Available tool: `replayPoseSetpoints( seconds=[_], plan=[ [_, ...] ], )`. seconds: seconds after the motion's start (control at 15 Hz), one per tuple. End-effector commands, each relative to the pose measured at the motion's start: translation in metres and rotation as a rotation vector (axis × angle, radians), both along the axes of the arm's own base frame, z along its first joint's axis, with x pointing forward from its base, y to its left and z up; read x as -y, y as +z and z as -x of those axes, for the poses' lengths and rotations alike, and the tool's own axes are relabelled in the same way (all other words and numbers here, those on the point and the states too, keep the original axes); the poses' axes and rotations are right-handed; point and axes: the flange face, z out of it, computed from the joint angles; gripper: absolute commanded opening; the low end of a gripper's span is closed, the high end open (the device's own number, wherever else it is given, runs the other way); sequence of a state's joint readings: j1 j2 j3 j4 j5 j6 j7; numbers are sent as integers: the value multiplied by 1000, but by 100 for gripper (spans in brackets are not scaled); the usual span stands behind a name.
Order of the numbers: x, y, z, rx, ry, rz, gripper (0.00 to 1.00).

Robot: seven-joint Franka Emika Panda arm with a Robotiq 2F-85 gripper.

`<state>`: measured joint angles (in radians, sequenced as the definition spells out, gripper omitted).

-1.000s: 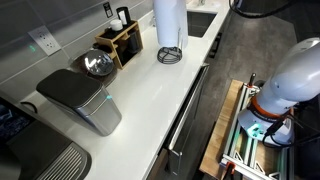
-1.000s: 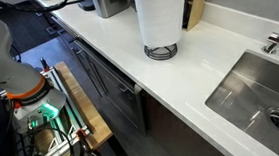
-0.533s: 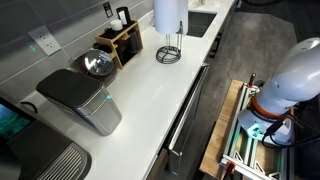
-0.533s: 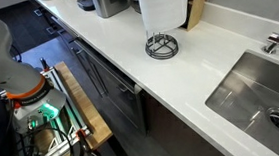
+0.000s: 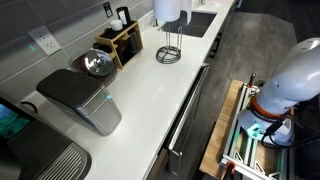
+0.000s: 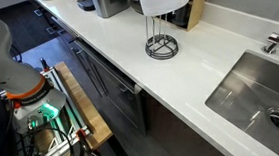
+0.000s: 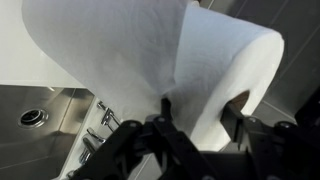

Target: Remove the paper towel from the paper towel holder and put it on the counter

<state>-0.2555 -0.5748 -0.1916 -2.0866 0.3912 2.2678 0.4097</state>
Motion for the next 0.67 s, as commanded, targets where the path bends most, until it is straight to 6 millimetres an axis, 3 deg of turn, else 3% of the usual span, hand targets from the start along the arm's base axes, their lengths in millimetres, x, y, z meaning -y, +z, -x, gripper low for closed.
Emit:
replayPoseSetpoints(
  seconds=[0.0,0.33,0.6],
  plan=[
    [2,31,18,46,3,17,27],
    [0,63,40,133,-1,45,27],
    [-8,76,55,166,15,66,27]
  ],
)
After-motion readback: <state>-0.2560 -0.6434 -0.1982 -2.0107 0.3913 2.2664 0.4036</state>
